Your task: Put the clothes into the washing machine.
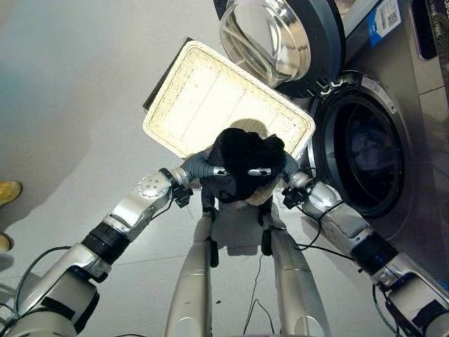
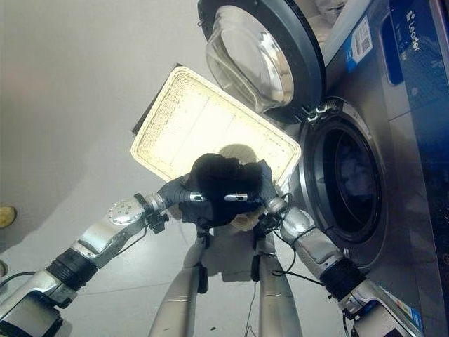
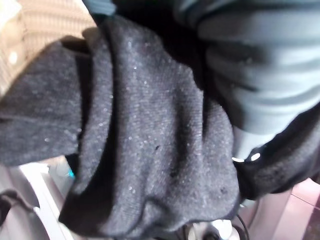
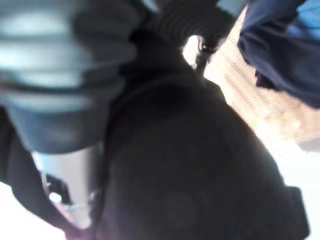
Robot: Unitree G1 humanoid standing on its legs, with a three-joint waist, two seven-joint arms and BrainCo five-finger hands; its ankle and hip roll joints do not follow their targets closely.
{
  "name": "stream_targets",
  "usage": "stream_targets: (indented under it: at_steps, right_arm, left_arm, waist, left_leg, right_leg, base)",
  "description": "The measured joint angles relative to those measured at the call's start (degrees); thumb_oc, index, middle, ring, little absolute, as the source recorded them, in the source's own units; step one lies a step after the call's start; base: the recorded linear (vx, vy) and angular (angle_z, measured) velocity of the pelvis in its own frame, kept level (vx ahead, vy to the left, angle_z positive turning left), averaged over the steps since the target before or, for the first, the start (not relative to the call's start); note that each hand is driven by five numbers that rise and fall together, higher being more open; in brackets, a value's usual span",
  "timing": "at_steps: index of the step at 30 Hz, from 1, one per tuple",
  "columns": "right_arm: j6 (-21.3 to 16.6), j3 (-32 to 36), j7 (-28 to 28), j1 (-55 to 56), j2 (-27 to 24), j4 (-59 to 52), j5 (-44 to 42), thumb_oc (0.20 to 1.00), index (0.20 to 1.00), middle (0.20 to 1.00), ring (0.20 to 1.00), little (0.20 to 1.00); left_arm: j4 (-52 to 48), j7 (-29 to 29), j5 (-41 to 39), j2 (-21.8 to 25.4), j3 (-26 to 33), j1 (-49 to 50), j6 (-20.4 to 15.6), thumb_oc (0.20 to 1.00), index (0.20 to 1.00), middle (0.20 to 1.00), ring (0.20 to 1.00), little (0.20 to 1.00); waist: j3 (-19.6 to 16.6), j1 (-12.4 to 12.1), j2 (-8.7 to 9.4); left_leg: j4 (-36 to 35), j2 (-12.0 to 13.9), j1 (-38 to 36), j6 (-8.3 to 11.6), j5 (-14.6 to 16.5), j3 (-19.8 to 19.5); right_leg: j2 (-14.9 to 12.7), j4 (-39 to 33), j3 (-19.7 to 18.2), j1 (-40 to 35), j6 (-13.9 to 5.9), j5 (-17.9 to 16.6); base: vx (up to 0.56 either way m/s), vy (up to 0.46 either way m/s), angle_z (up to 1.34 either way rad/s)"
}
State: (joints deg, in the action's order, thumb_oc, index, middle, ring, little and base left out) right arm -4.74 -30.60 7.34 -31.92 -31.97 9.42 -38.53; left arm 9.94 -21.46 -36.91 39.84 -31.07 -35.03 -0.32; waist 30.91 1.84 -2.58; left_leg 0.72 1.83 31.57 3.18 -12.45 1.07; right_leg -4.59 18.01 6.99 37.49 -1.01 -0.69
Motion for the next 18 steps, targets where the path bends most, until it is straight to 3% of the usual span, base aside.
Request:
stream_targets:
  at_steps: [3,7,8,9,15,18]
  right_arm:
    - [2.57,0.0,3.02,-0.02,0.43,0.0,-3.55,1.0,1.0,1.0,1.0,1.0]
    - [12.47,-1.27,13.16,-0.17,-1.53,0.08,-10.82,1.0,1.0,1.0,1.0,1.0]
    - [12.47,-1.27,13.16,-0.17,-1.53,0.08,-10.82,1.0,1.0,1.0,1.0,1.0]
    - [16.74,-2.79,17.98,-0.37,-3.65,0.12,-11.67,1.0,1.0,1.0,1.0,1.0]
    - [24.74,-3.9,26.06,-0.5,-5.2,2.1,-16.29,1.0,1.0,1.0,1.0,1.0]
    - [26.85,-4.06,28.41,0.18,-5.18,2.12,-18.06,1.0,1.0,1.0,1.0,1.0]
  left_arm:
    - [-0.02,-0.14,-0.14,0.2,-0.01,0.07,0.04,0.2,0.2,0.2,0.2,0.2]
    - [-0.16,-0.19,-0.15,1.52,-1.5,0.06,0.09,0.2,0.2,0.2,0.2,0.2]
    - [-0.16,-0.19,-0.15,1.52,-1.5,0.06,0.09,0.2,0.2,0.2,0.2,0.2]
    - [-0.97,-0.35,-0.15,2.97,-2.99,0.74,0.08,0.2,0.2,0.2,0.2,0.2]
    - [-2.21,1.35,-0.13,3.46,-6.04,1.14,-0.55,0.2,0.2,0.2,0.2,0.2]
    - [-2.6,2.39,-0.12,2.82,-6.05,1.18,-1.22,0.2,0.2,0.2,0.2,0.2]
  waist:
    - [0.01,-0.24,-0.12]
    - [0.07,-1.37,-0.27]
    - [0.07,-1.37,-0.27]
    - [0.05,-1.58,-0.5]
    - [0.05,-2.73,-0.51]
    - [0.05,-2.65,-0.52]
  left_leg:
    - [0.01,0.01,-0.04,-0.1,-0.17,0.03]
    - [-0.12,0.21,-0.77,-0.08,-0.16,0.18]
    - [-0.12,0.21,-0.77,-0.08,-0.16,0.18]
    - [-0.16,0.4,-1.1,-0.04,-0.13,0.12]
    - [-0.52,0.45,-1.09,0.18,0.01,0.0]
    - [-1.06,0.46,-1.05,0.14,-0.12,0.05]
  right_leg:
    - [-0.01,-0.2,0.17,-0.2,0.32,-0.21]
    - [0.19,-0.62,0.21,-0.9,0.47,-0.4]
    - [0.19,-0.62,0.21,-0.9,0.47,-0.4]
    - [0.35,-1.25,0.6,-1.71,0.37,-0.41]
    - [0.39,-1.62,0.77,-1.75,0.11,-0.38]
    - [0.45,-2.3,0.78,-1.74,0.03,-0.71]
  base:
    - [0.0,0.0,0.0]
    - [-0.01,-0.017,-0.01]
    - [-0.02,-0.05,0.04]
    - [-0.02,-0.06,0.04]
    - [-0.02,-0.037,0.01]
    - [-0.01,-0.01,0.0]
